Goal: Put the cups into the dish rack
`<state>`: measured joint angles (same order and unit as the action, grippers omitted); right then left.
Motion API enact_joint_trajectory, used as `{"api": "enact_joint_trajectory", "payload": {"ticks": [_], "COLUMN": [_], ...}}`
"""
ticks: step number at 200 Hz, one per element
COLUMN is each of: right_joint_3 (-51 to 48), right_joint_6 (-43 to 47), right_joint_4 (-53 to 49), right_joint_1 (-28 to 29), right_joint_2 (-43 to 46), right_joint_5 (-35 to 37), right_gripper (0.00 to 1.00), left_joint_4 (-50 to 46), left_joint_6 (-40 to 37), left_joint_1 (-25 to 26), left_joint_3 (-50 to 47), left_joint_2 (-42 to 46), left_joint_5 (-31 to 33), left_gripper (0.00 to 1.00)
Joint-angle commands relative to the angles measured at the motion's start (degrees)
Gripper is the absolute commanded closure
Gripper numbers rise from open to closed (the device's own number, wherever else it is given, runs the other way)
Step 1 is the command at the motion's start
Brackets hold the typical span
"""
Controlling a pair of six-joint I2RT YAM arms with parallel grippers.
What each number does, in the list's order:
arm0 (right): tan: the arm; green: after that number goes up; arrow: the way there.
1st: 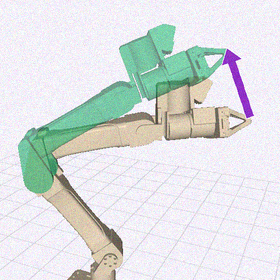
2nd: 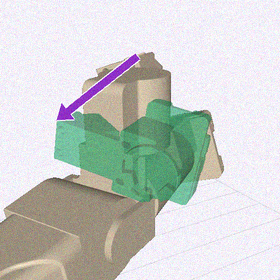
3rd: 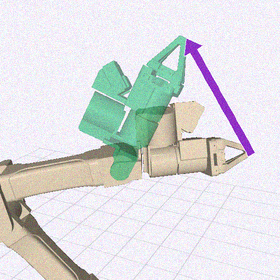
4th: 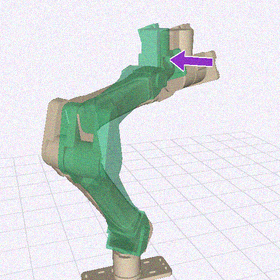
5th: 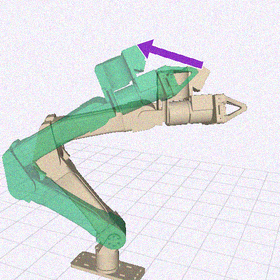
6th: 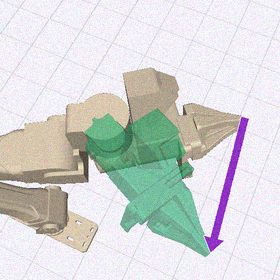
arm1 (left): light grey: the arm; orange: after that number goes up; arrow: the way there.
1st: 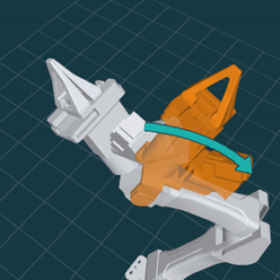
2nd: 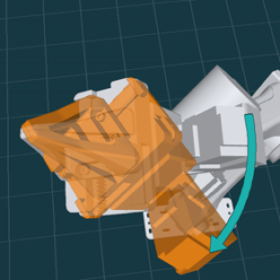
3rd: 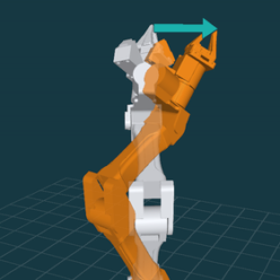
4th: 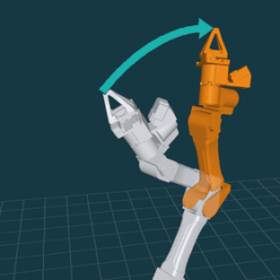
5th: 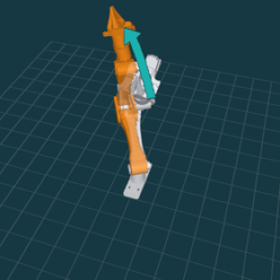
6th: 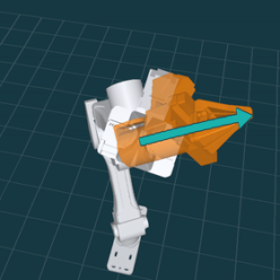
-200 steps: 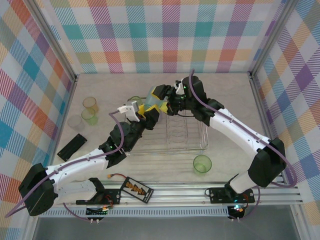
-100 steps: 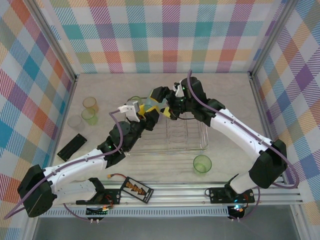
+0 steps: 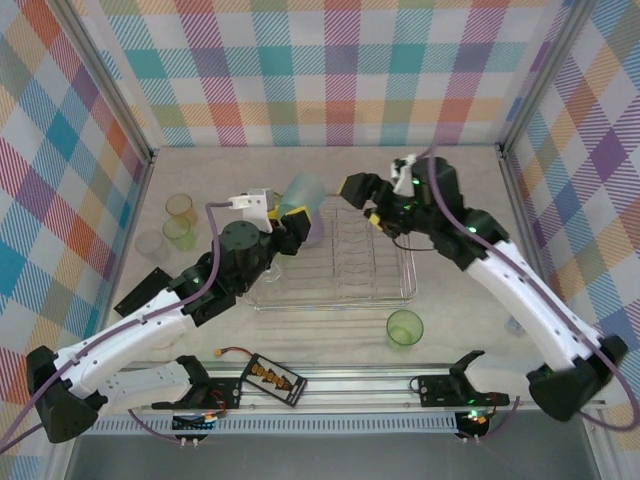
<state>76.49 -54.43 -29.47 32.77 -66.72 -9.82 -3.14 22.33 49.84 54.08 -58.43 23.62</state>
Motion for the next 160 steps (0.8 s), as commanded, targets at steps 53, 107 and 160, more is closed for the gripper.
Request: {"api": "enact_joint_trajectory", "payload": {"ticks": [53, 107, 160], "right_joint_3": [3.0, -0.6, -2.5], "right_joint_6": [18.2, 19.5, 20.4], "right_joint_4": [-25.2, -26.8, -26.9], "right_joint_1": [-9.0, -9.5, -9.6], "right_joint_2": [11.3, 14.1, 13.2], "right_joint_5": [16.6, 19.3, 18.3], "right_gripper": [0.01, 0.01, 0.01], "left_joint_4": [-44.4, -59.5, -65.6], "left_joint_6": [-0.5, 1.0, -0.1], "left_joint_1": [0.6, 0.3, -0.5], "left_joint_3": [28.1, 43.6, 52.3], "left_joint_2": [-13.8, -26.6, -38.8], "left_joint_5": [-6.6, -12.7, -15.3], "left_gripper": [0.72, 0.73, 0.76]}}
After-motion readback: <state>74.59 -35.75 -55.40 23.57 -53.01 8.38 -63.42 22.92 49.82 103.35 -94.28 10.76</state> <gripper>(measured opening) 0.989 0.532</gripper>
